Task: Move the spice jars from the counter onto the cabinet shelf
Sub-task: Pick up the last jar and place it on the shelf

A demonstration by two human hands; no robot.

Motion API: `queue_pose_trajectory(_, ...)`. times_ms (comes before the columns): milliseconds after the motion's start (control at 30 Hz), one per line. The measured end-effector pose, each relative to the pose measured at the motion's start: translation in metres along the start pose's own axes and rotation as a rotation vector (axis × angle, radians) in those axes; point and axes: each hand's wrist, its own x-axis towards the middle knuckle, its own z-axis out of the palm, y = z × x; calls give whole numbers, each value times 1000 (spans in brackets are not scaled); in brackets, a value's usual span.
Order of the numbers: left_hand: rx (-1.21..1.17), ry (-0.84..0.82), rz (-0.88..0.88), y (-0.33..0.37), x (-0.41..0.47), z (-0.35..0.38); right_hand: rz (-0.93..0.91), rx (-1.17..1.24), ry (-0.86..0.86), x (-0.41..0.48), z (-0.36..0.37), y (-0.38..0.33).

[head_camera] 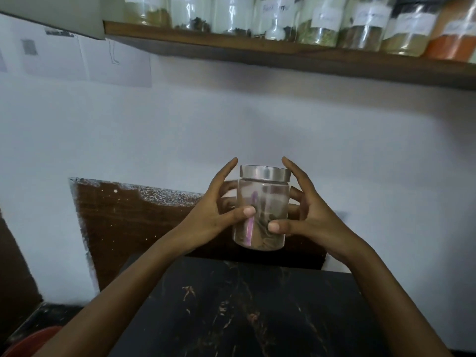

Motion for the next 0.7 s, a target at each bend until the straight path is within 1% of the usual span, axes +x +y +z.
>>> queue_pose_trajectory(67,188,-33,43,5,-1,4,-9,-33,23,-4,-6,-3)
queue_pose_trajectory(167,552,-114,161,9,-2,15,-1,-97,45,-7,-10,-8)
queue_pose_trajectory(233,632,-113,212,8,-1,23,-13,-164,58,-8,-10,-12)
queue_pose_trajectory(333,582,-76,210,8,2,27,-41,-259,33,-9,-14,-17)
queue_pose_trajectory(467,355,-76,91,15,-1,24,-43,-375,-124,-19,-30,-21)
queue_pose_trajectory(567,278,-93,68,20,-6,26,-34,-384,-212,-23,-36,-21)
queue_pose_trajectory(700,267,-143,33,22,-8,23,-109,-459,-128,-23,-32,-21)
